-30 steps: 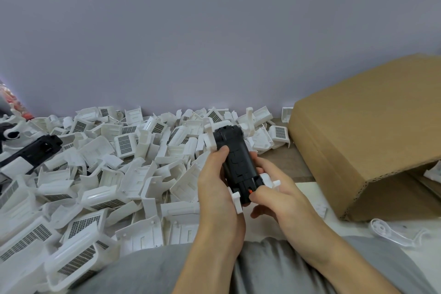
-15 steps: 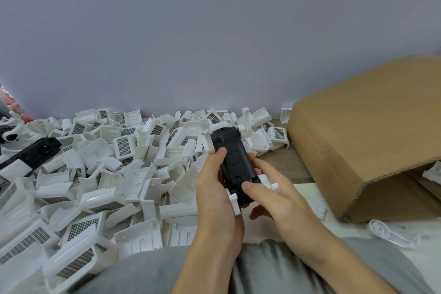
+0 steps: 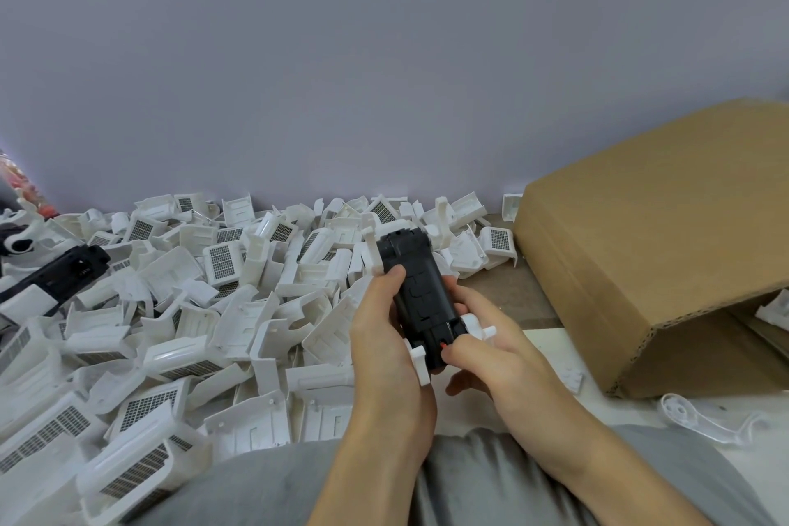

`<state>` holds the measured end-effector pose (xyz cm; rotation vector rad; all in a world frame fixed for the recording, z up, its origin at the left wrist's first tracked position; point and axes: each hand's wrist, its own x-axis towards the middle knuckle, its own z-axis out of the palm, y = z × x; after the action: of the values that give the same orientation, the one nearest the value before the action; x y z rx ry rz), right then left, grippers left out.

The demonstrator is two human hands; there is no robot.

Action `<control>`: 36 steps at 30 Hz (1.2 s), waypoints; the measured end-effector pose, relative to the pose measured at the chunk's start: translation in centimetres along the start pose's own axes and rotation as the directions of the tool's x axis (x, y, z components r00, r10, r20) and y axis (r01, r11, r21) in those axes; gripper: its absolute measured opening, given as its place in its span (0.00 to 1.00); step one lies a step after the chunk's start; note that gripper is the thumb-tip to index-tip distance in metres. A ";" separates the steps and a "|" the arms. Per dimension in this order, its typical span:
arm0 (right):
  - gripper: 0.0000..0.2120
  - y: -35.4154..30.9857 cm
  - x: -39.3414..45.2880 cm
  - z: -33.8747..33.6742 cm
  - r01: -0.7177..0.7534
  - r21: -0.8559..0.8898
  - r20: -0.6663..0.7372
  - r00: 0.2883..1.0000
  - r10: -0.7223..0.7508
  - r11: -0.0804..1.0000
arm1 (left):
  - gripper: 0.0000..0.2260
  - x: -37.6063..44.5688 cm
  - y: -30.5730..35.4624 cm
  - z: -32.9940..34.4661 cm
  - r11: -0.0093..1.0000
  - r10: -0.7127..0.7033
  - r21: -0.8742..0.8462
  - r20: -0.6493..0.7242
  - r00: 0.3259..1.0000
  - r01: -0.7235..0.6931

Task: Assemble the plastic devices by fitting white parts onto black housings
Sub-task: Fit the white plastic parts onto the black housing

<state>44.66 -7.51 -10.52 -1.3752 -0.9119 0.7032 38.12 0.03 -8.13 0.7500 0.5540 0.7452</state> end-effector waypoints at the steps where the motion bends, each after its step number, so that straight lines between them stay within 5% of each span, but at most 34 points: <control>1: 0.24 0.0 0.0 0.0 0.001 -0.003 0.002 1.000 -0.001 1.000 | 0.13 0.0 0.0 0.0 1.000 0.002 0.006 -0.008 1.000 -0.002; 24: 0.26 -0.8 -0.3 0.4 0.084 -0.076 -0.023 0.996 -0.086 0.994 | 0.12 0.3 -0.3 -0.2 0.998 0.067 0.002 0.011 0.998 -0.067; 36: 0.21 -0.3 -0.3 0.0 0.006 -0.003 -0.009 1.000 -0.006 1.000 | 0.12 0.0 0.0 0.0 1.000 0.028 0.008 -0.014 1.000 -0.028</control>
<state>44.46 -7.76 -10.24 -1.3772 -0.9098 0.6906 38.12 0.01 -8.15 0.7620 0.5606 0.7746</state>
